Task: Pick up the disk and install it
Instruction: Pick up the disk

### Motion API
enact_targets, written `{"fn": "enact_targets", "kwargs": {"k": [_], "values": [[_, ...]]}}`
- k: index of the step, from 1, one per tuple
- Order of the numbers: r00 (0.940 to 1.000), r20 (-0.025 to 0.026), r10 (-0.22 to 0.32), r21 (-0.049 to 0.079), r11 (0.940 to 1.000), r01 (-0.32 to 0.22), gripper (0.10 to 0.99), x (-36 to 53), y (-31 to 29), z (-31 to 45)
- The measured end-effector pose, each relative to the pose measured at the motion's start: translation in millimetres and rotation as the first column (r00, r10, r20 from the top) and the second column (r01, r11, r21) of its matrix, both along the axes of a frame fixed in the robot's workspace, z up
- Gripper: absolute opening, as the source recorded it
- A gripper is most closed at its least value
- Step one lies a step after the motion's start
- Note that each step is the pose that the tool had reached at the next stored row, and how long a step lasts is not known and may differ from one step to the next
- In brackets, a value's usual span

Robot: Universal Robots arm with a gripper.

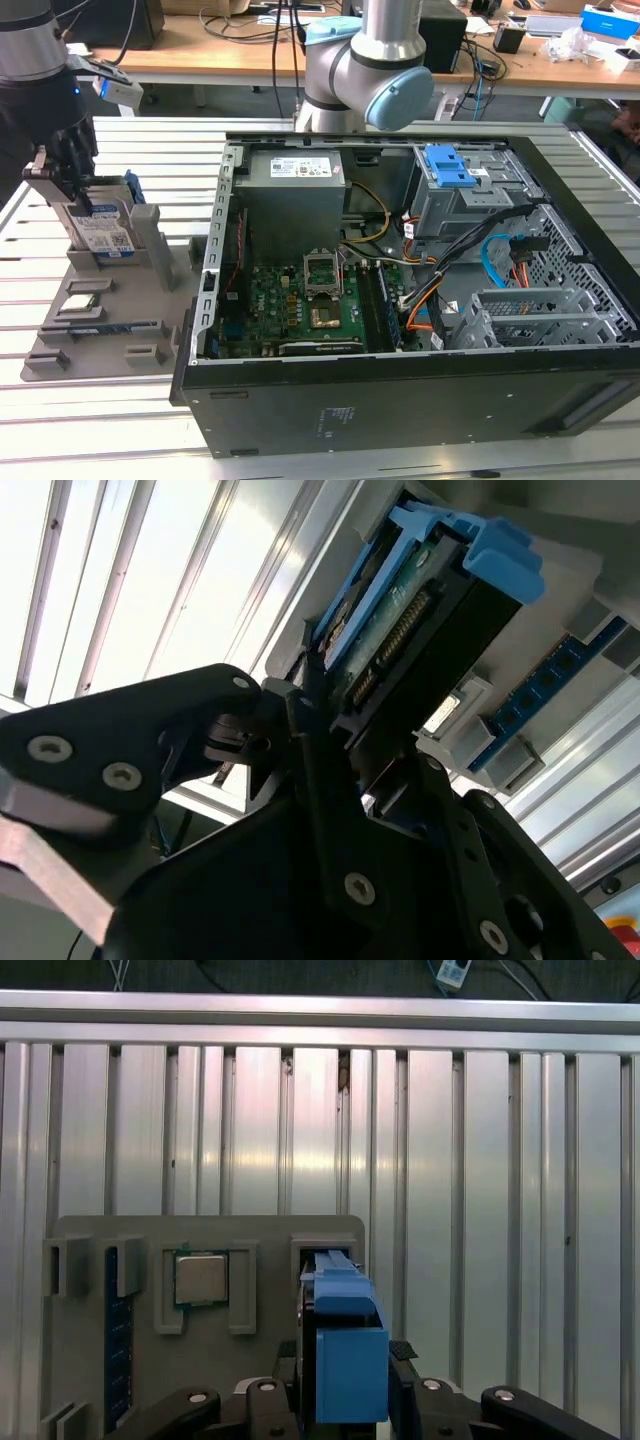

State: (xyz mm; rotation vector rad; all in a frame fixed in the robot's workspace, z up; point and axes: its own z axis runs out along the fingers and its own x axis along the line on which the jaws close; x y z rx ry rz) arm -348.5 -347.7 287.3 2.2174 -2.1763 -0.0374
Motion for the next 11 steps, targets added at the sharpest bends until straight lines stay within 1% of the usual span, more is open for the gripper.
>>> {"fn": "enact_targets", "kwargs": {"k": [1, 11], "values": [[1.0, 0.0001, 0.0, 0.001, 1.0, 0.0, 0.365, 0.0, 0.1, -0.1], [1.0, 0.0, 0.0, 0.001, 1.0, 0.0, 0.365, 0.3, 0.1, -0.5]]}}
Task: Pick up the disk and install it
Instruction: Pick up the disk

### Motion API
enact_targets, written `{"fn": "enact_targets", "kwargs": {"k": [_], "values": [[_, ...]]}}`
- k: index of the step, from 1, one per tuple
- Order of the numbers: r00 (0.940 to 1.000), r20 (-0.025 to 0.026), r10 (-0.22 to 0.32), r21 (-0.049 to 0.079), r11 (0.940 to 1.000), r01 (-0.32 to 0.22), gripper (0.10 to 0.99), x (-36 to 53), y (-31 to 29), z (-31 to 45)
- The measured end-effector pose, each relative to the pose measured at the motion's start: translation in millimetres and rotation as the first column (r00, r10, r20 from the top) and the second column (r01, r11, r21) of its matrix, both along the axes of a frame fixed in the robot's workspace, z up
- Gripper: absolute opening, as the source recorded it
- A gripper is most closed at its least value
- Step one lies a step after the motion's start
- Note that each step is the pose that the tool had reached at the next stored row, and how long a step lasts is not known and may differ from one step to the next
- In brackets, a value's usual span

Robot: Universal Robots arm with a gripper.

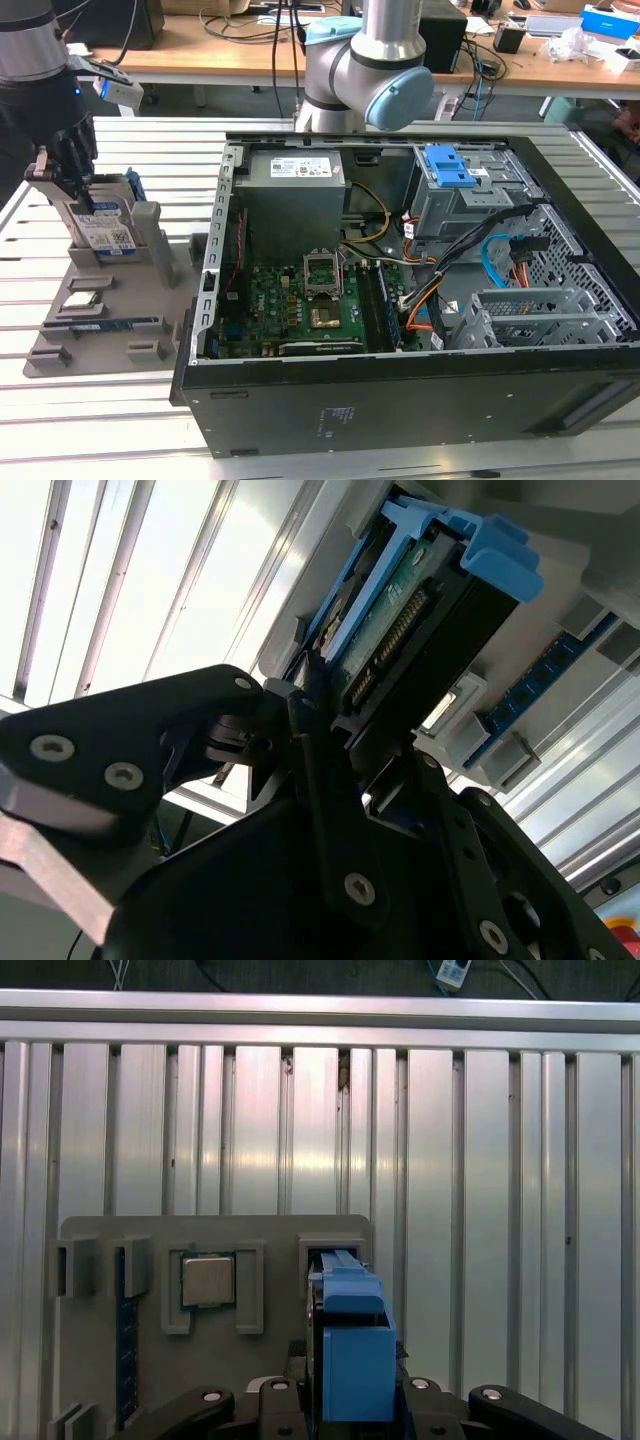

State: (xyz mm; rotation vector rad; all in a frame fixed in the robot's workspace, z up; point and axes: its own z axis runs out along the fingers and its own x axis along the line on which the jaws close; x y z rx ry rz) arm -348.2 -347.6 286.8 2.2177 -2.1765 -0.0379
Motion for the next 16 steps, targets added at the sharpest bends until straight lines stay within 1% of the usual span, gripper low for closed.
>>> {"fn": "enact_targets", "kwargs": {"k": [6, 9, 12, 13, 14, 16], "values": [[1.0, 0.0002, 0.0, 0.0, 1.0, 0.0, 0.365, 0.2, 0.0, 0.0], [1.0, 0.0001, 0.0, 0.0, 1.0, 0.0, 0.365, 0.2, 0.1, 2.7], [1.0, 0.0001, 0.0, 0.0, 1.0, 0.0, 0.365, 0.2, 0.8, 8.6], [1.0, 0.0, 0.0, 0.0, 1.0, 0.0, 0.365, 0.2, 1.1, 12.0], [1.0, 0.0001, 0.0, 0.0, 1.0, 0.0, 0.365, 0.2, 1.5, 17.3], [1.0, 0.0, 0.0, 0.0, 1.0, 0.0, 0.365, 0.2, 1.8, 21.3]]}}
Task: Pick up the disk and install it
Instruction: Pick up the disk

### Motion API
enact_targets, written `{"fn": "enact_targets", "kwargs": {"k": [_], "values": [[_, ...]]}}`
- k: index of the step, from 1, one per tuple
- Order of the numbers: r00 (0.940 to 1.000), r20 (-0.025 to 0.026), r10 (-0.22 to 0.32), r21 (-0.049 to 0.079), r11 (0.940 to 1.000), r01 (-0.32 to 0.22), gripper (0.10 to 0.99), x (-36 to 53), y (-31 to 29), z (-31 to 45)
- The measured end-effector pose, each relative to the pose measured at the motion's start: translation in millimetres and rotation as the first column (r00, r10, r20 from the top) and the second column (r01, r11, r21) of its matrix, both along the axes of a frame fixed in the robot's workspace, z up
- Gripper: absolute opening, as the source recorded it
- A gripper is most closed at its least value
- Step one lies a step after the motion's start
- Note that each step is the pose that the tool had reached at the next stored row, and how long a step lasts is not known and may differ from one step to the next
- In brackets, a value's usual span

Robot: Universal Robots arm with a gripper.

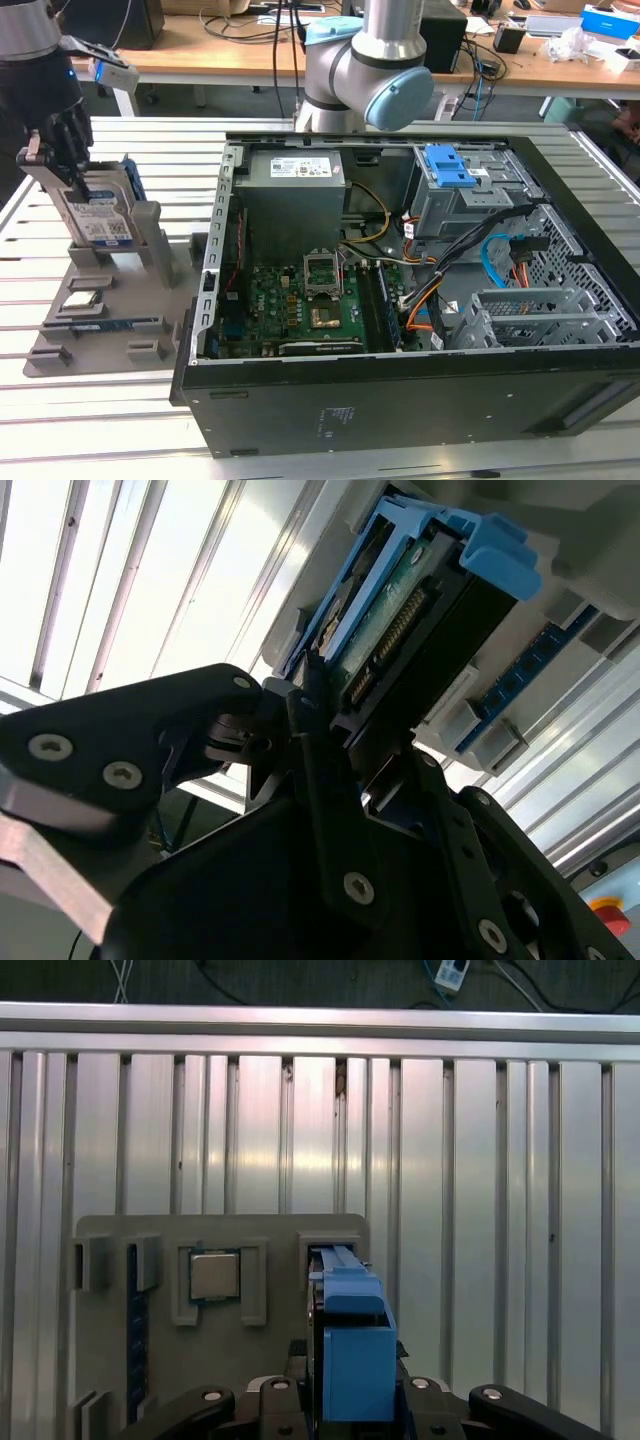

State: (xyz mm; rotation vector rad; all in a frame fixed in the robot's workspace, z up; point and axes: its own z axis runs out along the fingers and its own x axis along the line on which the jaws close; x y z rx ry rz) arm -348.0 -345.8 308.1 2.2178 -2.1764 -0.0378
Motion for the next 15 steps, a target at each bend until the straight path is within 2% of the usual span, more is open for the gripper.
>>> {"fn": "enact_targets", "kwargs": {"k": [15], "values": [[1.0, 0.0, 0.0, 0.0, 1.0, 0.0, 0.365, 0.1, 2.3, 34.4]]}}
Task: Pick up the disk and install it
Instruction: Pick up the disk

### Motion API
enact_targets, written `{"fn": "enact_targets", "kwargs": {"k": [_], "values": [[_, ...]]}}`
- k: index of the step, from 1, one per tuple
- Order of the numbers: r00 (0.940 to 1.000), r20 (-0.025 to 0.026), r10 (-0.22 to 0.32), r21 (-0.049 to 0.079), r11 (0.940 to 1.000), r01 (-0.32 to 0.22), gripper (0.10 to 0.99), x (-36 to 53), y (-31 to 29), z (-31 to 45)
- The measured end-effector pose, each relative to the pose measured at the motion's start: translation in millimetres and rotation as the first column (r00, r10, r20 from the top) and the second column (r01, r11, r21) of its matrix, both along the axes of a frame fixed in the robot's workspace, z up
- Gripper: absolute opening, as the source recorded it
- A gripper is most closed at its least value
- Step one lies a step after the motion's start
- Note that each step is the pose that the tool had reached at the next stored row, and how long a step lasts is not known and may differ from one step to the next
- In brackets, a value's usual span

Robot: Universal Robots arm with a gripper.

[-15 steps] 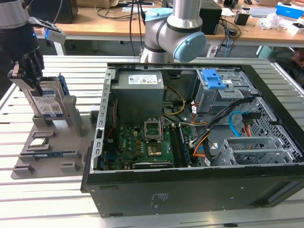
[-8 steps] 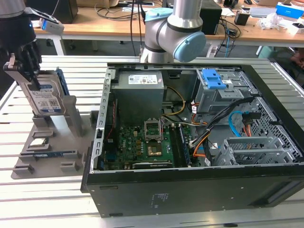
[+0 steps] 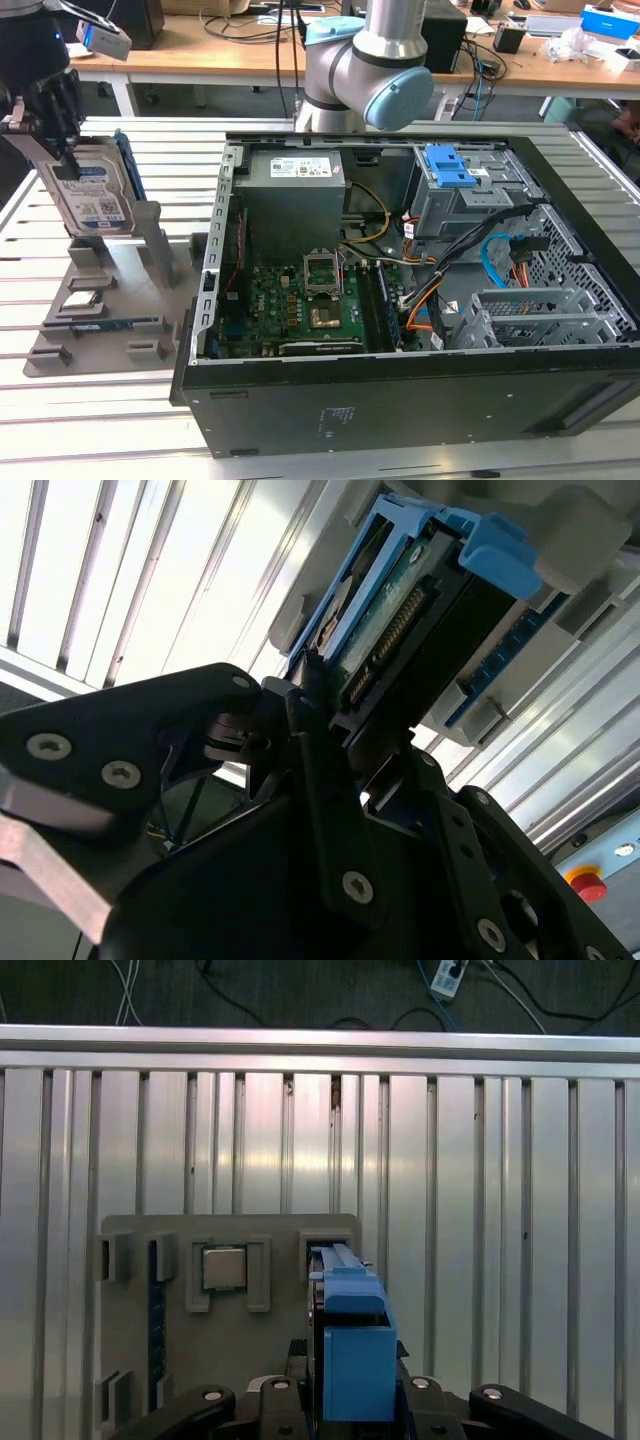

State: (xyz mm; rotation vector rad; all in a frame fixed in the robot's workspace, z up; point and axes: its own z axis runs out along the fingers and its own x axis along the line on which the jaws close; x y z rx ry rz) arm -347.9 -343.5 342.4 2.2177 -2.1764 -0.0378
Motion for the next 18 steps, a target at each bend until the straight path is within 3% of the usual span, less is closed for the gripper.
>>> {"fn": "enact_targets", "kwargs": {"k": [18], "values": [[1.0, 0.0, 0.0, 0.0, 1.0, 0.0, 0.365, 0.2, 2.6, 37.0]]}}
